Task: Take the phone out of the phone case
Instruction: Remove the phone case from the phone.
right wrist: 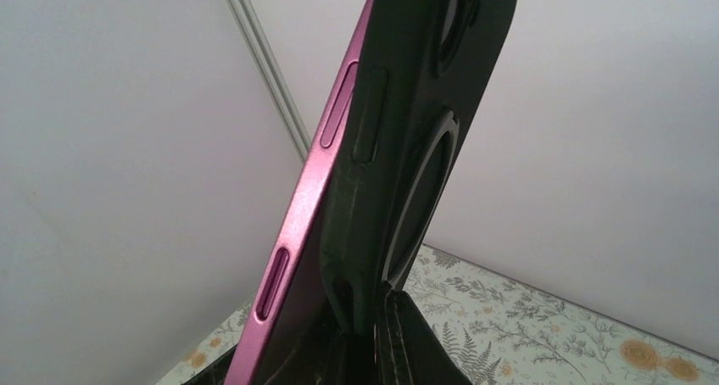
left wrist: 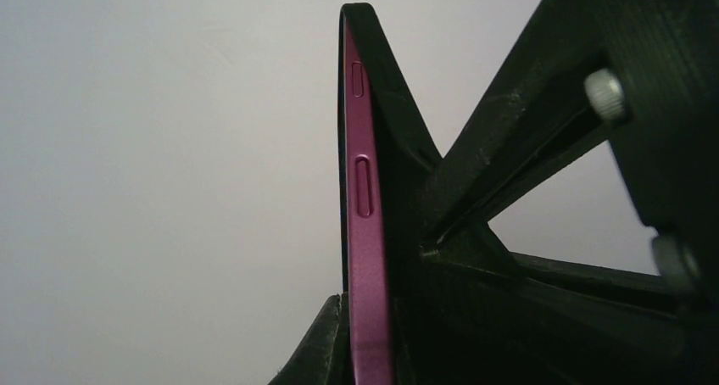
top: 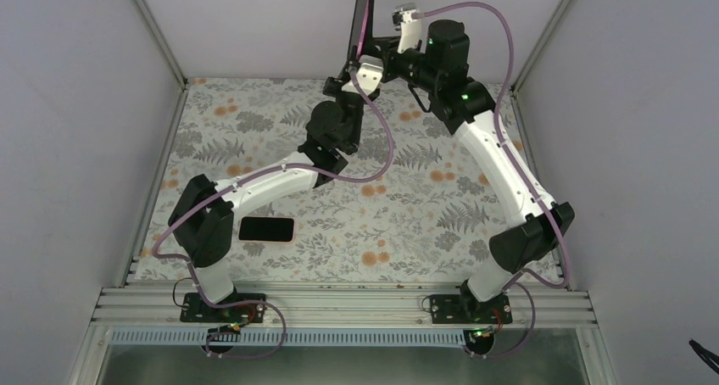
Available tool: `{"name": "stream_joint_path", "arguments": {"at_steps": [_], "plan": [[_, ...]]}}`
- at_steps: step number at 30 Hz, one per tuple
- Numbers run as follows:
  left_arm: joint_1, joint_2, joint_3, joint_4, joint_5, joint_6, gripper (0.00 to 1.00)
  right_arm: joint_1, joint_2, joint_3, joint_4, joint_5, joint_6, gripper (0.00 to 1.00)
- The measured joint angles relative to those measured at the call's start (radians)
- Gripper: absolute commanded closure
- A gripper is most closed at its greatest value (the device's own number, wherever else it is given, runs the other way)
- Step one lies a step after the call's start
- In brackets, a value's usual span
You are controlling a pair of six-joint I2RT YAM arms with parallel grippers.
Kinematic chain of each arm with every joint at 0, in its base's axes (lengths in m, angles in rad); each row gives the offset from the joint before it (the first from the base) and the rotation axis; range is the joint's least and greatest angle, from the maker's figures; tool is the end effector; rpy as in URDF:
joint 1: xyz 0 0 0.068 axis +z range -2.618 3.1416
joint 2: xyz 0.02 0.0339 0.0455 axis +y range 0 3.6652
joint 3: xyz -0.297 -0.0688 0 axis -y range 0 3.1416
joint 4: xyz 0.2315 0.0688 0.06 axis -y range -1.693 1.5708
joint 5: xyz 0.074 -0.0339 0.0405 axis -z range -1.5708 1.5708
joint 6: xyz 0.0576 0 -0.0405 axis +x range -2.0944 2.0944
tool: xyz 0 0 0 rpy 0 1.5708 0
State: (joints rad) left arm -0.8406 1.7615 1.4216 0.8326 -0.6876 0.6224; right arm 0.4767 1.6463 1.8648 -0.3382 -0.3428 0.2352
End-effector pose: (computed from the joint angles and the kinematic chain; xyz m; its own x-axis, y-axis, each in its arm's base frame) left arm 0.3067 -0.2878 0.4406 0.3745 0.2571 -0.8909 -0.0192 0.9627 0.2697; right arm 0.3312 0.1928 0.5031 -0.2730 0.1060 -0.9562 -0.6839 0.6776 0.2704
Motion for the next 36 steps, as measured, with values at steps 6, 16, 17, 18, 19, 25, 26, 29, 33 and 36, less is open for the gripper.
{"name": "stream_joint_path", "arguments": {"at_steps": [6,16,17,18,19,25,26,29,33,36], "plan": [[-0.007,0.001,0.001,0.022,-0.007,0.024,0.98,0.000,-0.009,-0.003,-0.002,0.007,-0.003,0.97],[-0.009,-0.031,-0.055,0.045,0.030,0.017,0.98,0.019,-0.031,-0.010,-0.047,0.116,-0.093,0.97],[-0.008,-0.041,-0.067,0.041,0.034,0.016,0.98,0.023,-0.033,-0.016,-0.049,0.128,-0.107,0.97],[-0.008,-0.051,-0.081,0.034,0.027,0.033,0.98,0.026,-0.037,-0.024,-0.055,0.177,-0.136,0.97],[-0.003,-0.071,-0.102,0.020,0.014,0.050,0.98,0.024,-0.043,-0.038,-0.059,0.222,-0.165,0.97],[0.027,-0.177,-0.200,-0.051,-0.002,0.128,0.98,-0.066,-0.047,-0.101,-0.067,0.420,-0.287,0.97],[0.030,-0.189,-0.211,-0.054,-0.002,0.140,0.98,-0.074,-0.048,-0.108,-0.068,0.435,-0.296,0.97],[0.041,-0.225,-0.246,-0.056,-0.008,0.196,0.98,-0.081,-0.051,-0.114,-0.084,0.469,-0.323,0.97],[0.056,-0.253,-0.338,0.011,-0.018,0.337,0.98,-0.098,-0.066,-0.114,-0.108,0.438,-0.344,0.97],[0.078,-0.258,-0.421,0.059,-0.025,0.469,0.98,-0.140,-0.084,-0.119,-0.143,0.346,-0.348,0.97]]}}
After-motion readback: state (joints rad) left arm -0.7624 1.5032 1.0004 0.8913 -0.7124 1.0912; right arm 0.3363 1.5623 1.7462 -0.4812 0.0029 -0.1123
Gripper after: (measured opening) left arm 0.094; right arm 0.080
